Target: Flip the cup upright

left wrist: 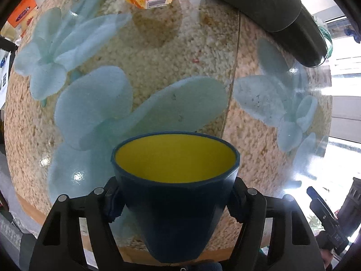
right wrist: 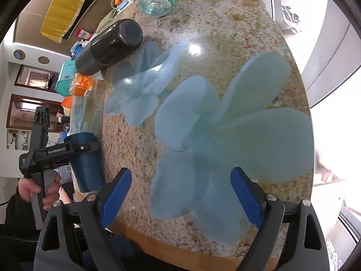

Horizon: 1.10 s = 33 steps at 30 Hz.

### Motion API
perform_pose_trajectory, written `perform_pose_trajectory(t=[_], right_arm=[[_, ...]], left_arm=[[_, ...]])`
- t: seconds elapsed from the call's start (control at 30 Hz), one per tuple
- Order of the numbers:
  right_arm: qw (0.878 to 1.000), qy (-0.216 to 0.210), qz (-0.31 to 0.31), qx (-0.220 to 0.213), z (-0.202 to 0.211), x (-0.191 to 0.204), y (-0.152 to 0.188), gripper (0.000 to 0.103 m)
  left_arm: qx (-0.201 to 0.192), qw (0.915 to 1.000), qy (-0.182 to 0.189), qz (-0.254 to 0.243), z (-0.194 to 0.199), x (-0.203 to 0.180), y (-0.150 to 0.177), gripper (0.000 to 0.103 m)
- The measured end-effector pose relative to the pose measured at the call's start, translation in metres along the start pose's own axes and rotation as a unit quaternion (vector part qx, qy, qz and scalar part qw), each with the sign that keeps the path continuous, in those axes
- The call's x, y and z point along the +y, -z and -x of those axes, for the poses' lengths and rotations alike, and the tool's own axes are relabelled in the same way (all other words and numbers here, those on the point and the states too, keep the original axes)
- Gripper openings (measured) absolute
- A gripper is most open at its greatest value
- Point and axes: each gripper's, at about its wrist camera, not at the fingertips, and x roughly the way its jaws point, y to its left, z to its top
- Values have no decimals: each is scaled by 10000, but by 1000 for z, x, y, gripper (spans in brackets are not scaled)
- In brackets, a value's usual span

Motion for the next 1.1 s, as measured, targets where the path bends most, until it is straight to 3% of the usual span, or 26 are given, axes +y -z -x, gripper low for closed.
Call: perform_pose_trajectory(t=[0.1, 0.4, 0.6, 0.83, 1.1], right_arm=[[10000, -5, -47, -38, 4, -4, 2, 89], [9999, -18, 30, -108, 8, 5, 5, 89], [9998, 91, 124, -90, 10, 12, 10, 89], [9995, 245, 187, -93, 16, 15, 17, 89], [9994, 312, 158, -12, 13, 15, 29, 89]], left_arm=[[-103, 9995, 278, 77, 6, 4, 1, 75], [-1118, 9928, 390, -177, 49, -12, 10, 75], [-1535, 9863, 516, -313, 65, -4, 14, 75], [-2130, 9739, 197, -761, 76, -4, 36, 75], [-2398, 9656, -22, -1001, 73, -15, 55, 75]])
